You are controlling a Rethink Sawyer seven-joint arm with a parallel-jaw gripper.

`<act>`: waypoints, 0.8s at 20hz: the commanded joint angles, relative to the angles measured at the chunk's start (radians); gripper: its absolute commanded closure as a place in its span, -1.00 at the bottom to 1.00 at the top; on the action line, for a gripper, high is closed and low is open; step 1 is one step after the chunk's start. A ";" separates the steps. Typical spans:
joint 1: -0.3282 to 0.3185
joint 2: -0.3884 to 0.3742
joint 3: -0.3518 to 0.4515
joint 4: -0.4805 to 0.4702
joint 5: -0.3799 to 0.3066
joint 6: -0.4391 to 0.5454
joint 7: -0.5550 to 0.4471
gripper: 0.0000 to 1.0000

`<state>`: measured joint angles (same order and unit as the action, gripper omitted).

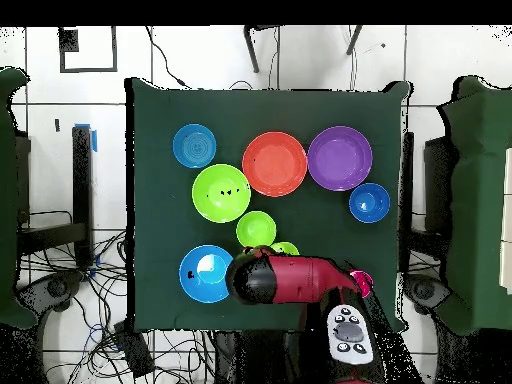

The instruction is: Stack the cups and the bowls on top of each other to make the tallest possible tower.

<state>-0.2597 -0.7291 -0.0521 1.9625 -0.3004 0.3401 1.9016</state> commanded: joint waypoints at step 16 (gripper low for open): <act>0.092 0.011 0.137 -0.340 0.207 0.352 0.108 1.00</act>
<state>-0.2104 -0.7986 -0.0325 1.7809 -0.1517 0.6160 1.9016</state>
